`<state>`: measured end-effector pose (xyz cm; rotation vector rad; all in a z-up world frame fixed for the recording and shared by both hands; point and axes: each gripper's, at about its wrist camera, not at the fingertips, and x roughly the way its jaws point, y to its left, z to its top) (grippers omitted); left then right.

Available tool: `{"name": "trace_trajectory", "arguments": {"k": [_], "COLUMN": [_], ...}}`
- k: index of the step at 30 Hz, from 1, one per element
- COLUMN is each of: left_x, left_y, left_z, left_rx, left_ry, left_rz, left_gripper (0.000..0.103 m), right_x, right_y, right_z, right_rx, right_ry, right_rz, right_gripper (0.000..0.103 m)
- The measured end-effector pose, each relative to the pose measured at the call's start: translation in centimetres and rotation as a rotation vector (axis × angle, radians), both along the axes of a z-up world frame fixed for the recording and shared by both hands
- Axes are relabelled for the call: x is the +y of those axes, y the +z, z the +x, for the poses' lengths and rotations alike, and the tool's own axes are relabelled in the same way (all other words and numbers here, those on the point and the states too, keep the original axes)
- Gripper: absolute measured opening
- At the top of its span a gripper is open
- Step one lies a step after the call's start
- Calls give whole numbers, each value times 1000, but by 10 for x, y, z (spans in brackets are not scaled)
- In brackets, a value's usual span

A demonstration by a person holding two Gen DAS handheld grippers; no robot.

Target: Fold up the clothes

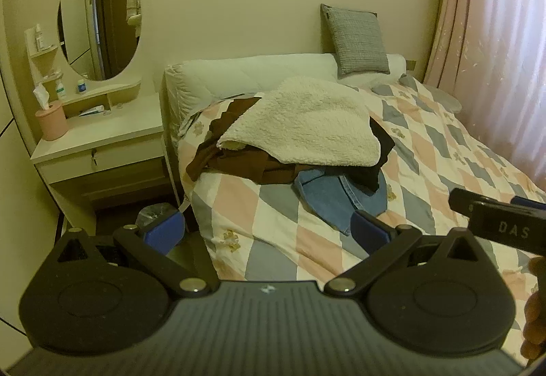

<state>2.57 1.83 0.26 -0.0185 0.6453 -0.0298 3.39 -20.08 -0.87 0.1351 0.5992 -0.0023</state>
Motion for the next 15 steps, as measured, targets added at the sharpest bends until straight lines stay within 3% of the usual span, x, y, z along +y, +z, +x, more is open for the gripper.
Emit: {"name": "trace_trajectory", "arguments": {"k": [15], "left_x": [-5], "left_y": [-12], "left_z": [23], "left_rx": [23], "left_ry": [13], "left_rz": [-23], "left_gripper": [102], "right_x": [-11], "right_y": [-10], "right_z": [33], "right_rx": [13], "right_ry": [27], "right_rz": [-6], "right_gripper": [103]}}
